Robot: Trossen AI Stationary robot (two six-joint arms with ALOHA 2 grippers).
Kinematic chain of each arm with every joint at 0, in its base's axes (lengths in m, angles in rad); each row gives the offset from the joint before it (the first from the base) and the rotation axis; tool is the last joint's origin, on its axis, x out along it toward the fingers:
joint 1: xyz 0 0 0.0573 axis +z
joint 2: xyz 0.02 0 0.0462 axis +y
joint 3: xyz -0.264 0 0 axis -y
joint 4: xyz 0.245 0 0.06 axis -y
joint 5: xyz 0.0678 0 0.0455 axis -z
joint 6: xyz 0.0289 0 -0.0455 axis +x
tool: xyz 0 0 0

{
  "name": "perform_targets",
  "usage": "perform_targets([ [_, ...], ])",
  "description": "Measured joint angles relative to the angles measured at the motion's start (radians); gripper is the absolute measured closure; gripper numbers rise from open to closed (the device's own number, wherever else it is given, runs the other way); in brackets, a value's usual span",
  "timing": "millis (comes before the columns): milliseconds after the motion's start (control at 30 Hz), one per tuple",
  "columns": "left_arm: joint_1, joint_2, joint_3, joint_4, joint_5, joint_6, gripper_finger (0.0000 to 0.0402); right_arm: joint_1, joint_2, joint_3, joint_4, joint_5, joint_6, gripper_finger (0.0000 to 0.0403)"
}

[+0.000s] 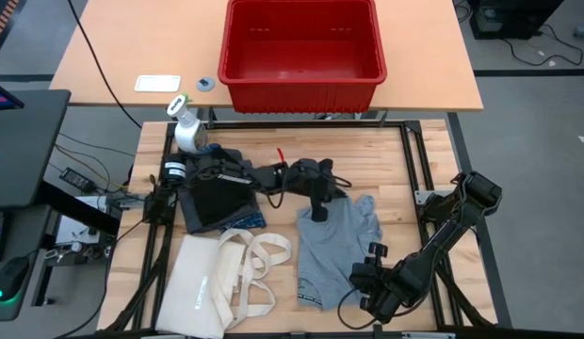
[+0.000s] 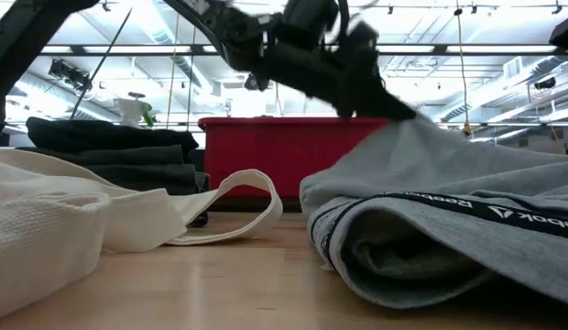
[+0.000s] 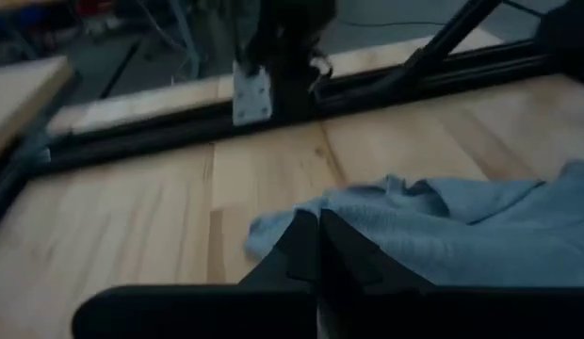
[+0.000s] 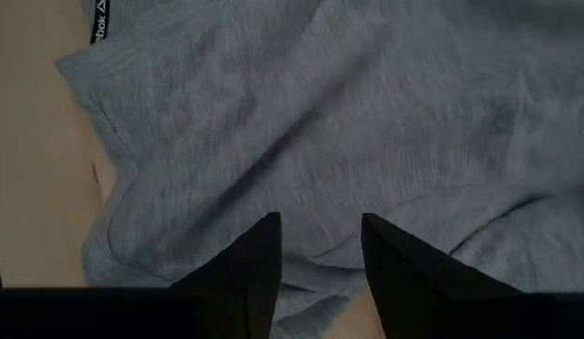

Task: Fold Laundry from Bin
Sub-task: Fold the gray shirt

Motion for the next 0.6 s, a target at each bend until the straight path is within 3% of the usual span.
perform_targets([
  [167, 0.02, 0.085, -0.002, 0.034, -0.031, -0.019, 0.0395, 0.0, 0.0, 0.0, -0.004, 0.0, 0.0, 0.0248],
  [267, 0.025, 0.108, -0.003, 0.086, -0.044, -0.036, 0.0373, 0.0, 0.0, 0.0, -0.009, -0.001, -0.001, 0.0248],
  [367, 0.019, 0.107, -0.002, 0.104, -0.025, 0.001, 0.0313, 0.0, 0.0, 0.0, -0.01, -0.003, -0.002, 0.0248],
  [467, 0.003, 0.068, -0.003, 0.063, -0.025, 0.047, 0.0229, 0.0, 0.0, 0.0, -0.01, -0.003, -0.001, 0.0248],
  [600, -0.023, -0.057, 0.0, -0.101, -0.023, 0.109, 0.0123, 0.005, 0.0, 0.0, -0.003, 0.022, 0.02, 0.0248],
])
